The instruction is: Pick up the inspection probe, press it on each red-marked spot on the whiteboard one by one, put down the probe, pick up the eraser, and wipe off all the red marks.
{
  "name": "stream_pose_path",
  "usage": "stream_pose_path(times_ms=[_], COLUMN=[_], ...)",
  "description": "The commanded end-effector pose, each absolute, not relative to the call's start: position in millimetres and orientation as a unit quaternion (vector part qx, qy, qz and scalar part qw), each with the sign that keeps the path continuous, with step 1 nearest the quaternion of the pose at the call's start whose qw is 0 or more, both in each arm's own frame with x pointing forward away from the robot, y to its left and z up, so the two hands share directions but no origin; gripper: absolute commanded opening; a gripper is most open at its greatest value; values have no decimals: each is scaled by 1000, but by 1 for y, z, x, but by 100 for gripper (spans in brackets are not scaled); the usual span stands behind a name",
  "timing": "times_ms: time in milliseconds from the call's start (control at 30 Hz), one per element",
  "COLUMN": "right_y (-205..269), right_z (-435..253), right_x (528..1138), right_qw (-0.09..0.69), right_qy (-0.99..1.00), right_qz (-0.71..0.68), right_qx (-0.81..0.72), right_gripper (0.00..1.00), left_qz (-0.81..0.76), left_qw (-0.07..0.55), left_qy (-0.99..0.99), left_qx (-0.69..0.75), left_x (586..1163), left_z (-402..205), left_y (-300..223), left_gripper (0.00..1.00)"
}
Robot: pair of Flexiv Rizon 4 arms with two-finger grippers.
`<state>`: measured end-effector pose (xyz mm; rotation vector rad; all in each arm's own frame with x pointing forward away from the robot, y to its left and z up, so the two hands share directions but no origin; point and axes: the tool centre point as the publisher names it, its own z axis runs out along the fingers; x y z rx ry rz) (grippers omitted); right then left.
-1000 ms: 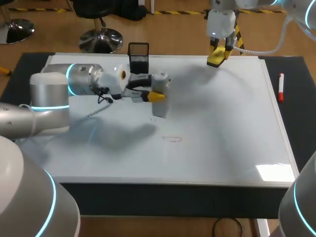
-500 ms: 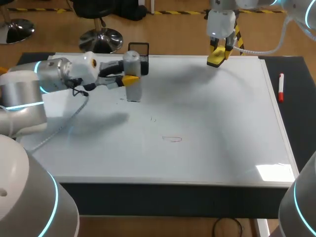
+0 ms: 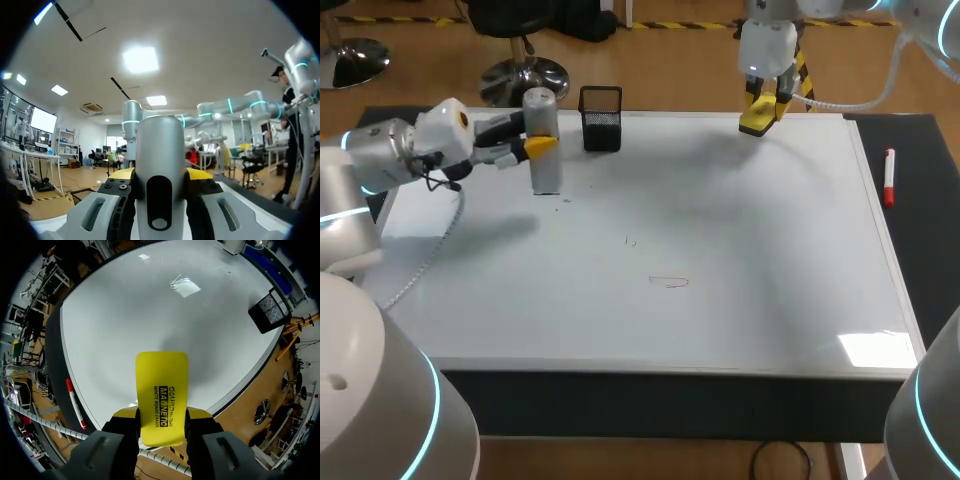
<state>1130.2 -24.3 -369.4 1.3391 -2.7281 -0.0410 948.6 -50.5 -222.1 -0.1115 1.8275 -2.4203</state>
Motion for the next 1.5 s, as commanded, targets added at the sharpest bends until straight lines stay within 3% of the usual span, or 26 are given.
stream_pose_path(times_ms=[33, 1233, 1500], right_y=[-25, -25, 1], right_z=[-367, -367, -372], right_x=[1131, 1131, 1094], right_qw=[54, 54, 60], right_qy=[-896, -896, -873], right_qz=[-13, -13, -1], right_qx=[441, 441, 484], right_gripper=[0, 0, 0], left_qz=[-798, -799, -799], left_qw=[56, 71, 71], left_qy=[599, 597, 597], left_qx=[-35, -36, -36], left_x=[954, 967, 967], left_z=[-221, -223, -223], left_y=[-41, -18, -18], left_gripper=[0, 0, 0])
